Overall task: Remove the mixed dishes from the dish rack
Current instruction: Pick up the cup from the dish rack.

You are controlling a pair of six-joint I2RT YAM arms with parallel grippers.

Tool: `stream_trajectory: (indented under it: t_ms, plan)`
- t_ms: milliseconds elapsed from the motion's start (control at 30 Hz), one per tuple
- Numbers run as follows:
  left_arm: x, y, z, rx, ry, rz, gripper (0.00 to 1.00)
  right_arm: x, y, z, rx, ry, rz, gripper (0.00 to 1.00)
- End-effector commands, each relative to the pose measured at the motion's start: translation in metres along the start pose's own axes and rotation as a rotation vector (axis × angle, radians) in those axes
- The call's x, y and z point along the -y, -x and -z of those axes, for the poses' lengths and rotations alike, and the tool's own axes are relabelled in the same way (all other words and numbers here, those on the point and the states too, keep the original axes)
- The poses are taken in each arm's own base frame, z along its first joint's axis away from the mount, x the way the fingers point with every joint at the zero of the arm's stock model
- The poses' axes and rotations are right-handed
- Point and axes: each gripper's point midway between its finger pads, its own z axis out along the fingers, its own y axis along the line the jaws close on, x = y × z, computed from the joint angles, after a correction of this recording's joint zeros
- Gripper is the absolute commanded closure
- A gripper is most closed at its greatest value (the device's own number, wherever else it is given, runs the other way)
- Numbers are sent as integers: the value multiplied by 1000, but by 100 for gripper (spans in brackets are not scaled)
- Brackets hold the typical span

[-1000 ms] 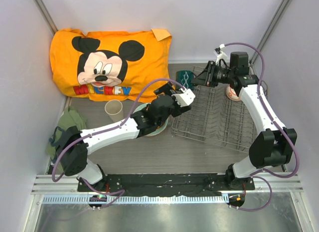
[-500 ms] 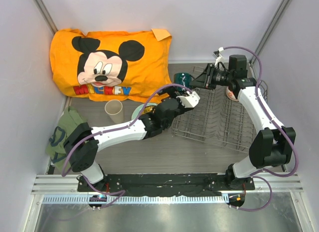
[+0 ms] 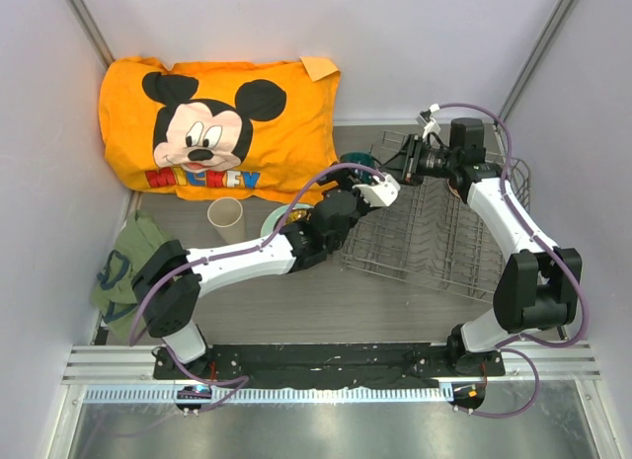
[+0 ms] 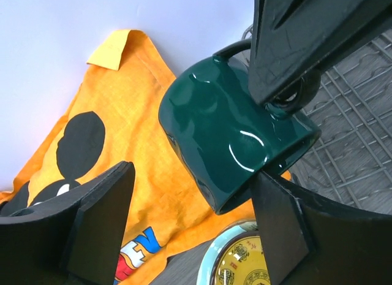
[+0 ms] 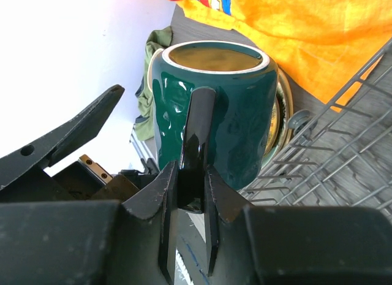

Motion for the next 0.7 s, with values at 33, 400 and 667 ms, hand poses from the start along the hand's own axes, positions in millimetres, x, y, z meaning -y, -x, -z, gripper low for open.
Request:
stream_trajectory:
  t_ms: [33,400,667]
  plan:
    - [-16,26,-2,54,64,60,30,-52,15,16,48,155,123,99]
    - [-12,23,-2,42,47,53,56,-69,11,23,34,222,131,99]
    - [-15,27,-2,41,48,58,73,-71,7,22,17,231,114,99]
